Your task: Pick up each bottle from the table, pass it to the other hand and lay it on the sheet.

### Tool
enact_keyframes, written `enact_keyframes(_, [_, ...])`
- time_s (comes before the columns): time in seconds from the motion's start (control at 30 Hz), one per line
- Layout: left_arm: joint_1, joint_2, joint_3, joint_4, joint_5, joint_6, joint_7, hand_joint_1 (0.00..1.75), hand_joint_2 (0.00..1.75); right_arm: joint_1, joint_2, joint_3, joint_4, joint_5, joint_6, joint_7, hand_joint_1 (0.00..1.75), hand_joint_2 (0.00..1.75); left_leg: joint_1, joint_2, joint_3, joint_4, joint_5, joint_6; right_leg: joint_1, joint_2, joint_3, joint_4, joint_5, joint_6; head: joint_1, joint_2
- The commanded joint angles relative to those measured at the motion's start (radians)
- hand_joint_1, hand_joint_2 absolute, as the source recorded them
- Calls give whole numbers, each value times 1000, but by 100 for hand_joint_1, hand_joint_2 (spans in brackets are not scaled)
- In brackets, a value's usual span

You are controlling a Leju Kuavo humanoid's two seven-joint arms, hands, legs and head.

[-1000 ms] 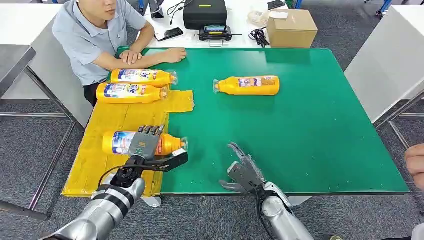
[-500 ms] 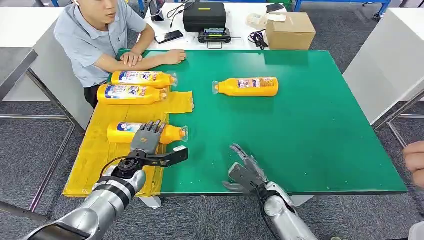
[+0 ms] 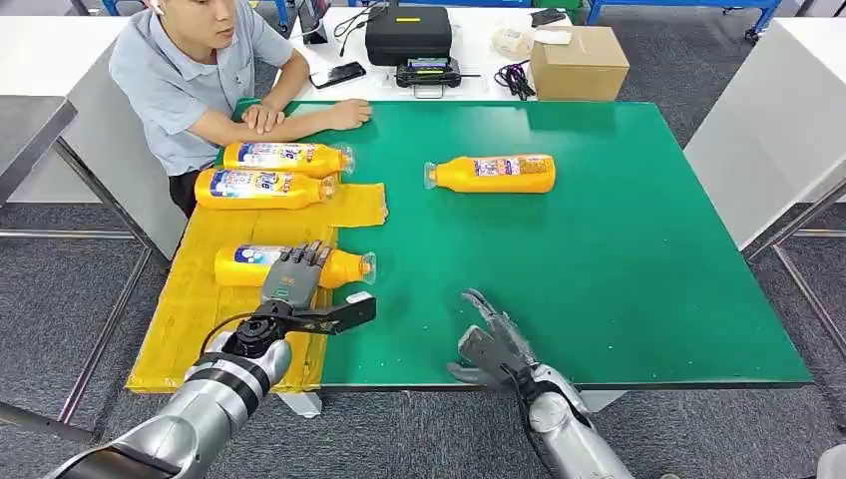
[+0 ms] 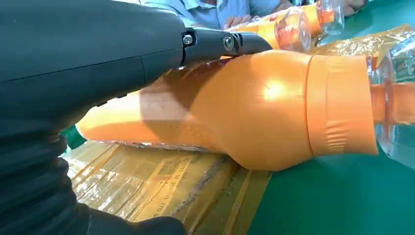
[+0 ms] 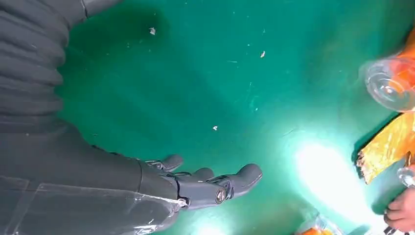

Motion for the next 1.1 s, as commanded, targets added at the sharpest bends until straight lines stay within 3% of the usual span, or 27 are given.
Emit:
enact_keyframes(0.03, [94, 9, -147, -131, -71, 94, -7, 0, 175, 27, -1, -50, 26, 17, -24, -8, 0, 175, 1, 0, 1, -1, 0, -2, 1, 0, 1, -1, 0, -2, 0, 0])
enact_keyframes(0.17, [172, 42, -216, -345, -109, 99, 18, 0, 175, 67, -8, -70, -8, 23, -35, -7, 0, 175, 1, 1, 0, -1, -1, -2, 2, 0, 0, -2, 0, -3, 0, 0])
enact_keyframes(0.5, [251, 77, -249, -532, -148, 127, 35, 0, 175, 106, -9, -93, -43, 33, -44, -4, 0, 175, 1, 0, -5, 0, -2, -2, 2, 0, -5, -1, -1, -3, 0, 0])
enact_keyframes(0.73, [278, 93, -270, -605, -148, 160, 38, 0, 175, 127, -10, -103, -63, 41, -44, -2, 0, 175, 1, 0, -7, 0, -1, -1, 1, 0, -7, -1, -1, -2, 0, 0])
enact_keyframes(0.83, [306, 83, -256, -661, -148, 253, 26, 0, 175, 139, 5, -135, -81, -12, -28, -19, 0, 175, 1, -1, -7, 0, -2, -2, 2, -1, -6, -1, -2, -3, 0, 0])
enact_keyframes(1.1, [310, 80, -251, -667, -148, 251, 25, 0, 175, 140, 5, -134, -88, -13, -27, -19, 0, 175, 1, 0, -7, 0, -1, -2, 1, 0, -6, -1, -1, -2, 0, 0])
